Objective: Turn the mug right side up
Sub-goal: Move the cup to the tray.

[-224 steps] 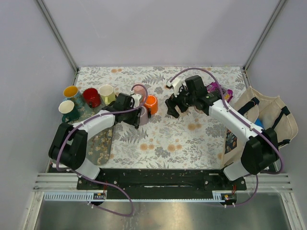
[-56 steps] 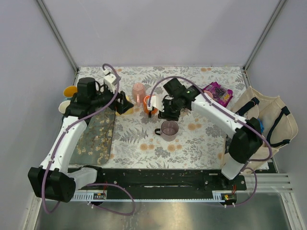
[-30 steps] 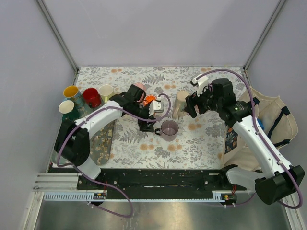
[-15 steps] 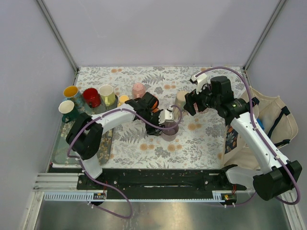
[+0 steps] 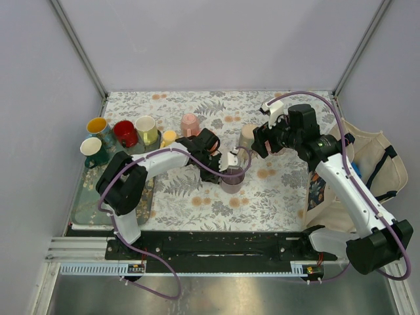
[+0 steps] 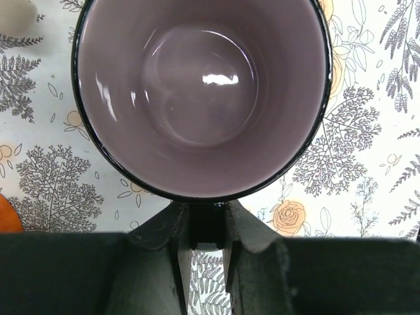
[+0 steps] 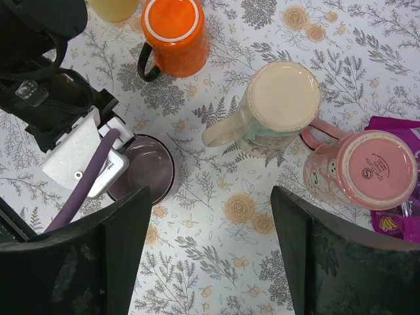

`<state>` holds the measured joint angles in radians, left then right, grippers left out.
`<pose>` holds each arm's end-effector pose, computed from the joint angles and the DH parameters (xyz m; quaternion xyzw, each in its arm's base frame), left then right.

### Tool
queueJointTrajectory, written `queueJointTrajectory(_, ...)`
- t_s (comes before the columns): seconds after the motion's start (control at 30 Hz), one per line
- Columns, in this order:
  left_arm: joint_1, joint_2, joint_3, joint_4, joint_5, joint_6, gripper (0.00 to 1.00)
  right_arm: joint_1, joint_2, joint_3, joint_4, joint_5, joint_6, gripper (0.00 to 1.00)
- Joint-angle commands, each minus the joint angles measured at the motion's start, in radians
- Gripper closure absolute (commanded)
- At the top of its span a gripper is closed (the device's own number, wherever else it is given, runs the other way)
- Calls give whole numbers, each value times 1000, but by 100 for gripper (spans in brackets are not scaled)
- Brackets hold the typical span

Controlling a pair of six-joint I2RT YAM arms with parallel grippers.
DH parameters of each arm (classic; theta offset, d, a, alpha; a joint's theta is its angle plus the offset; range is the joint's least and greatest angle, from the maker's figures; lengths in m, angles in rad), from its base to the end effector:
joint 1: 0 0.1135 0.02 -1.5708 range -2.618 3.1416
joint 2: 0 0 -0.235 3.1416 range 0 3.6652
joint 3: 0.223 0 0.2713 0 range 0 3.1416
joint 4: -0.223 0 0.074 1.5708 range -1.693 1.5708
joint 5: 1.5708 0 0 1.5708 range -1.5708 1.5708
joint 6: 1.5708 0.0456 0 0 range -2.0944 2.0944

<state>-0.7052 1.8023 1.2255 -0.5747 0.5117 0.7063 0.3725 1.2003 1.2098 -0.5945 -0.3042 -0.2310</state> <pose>0.2709 -0.2599 0.1443 0.6538 0.6861 -0.2474 0.2015 0.2715 0.1208 0.3302 -0.3272 0.8101 0.1662 0.4571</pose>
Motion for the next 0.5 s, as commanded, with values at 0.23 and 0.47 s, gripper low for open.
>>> queueJointTrajectory(0.23, 15, -165, 0, -71, -1, -30, 100, -7, 36, 50, 44, 7, 7, 19)
queueJointTrajectory(0.47, 205, -463, -101, -181, -67, -77, 100, -9, 67, 56, 65, 16, 24, 19)
